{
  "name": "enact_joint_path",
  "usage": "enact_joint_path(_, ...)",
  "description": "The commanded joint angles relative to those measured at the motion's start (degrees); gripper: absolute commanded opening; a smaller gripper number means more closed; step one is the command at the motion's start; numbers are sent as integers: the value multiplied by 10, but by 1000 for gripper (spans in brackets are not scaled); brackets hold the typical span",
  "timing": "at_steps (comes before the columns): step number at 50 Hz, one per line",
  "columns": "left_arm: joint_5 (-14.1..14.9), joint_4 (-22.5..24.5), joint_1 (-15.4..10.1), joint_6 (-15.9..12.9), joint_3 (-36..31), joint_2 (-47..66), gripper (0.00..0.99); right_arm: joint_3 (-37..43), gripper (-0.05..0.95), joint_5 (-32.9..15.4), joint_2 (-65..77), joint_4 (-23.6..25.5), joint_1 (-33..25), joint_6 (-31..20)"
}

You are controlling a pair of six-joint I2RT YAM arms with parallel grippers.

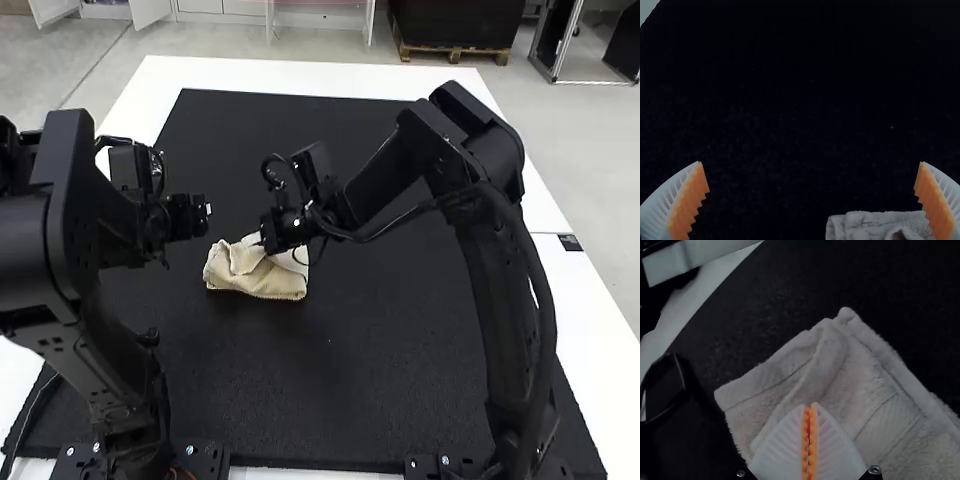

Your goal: Fold the towel.

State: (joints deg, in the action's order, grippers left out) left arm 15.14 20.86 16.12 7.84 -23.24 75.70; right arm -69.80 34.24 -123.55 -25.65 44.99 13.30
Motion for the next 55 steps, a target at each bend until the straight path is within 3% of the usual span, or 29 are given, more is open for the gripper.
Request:
enact_joint_path(1,11,4,5,5,-9,-7,966,-2,72,-5,21,-10,-9,-5)
enact_joint_path(14,14,2,5,6,-9,-7,966,2,-11,-1,1,-13,-3,-4)
enact_joint_path(43,24,4,5,14,-9,-8,966,2,-16,9,-64,-48,26,2)
enact_joint_path(55,24,3,5,14,-9,-9,966,-1,-16,20,-93,-93,64,37)
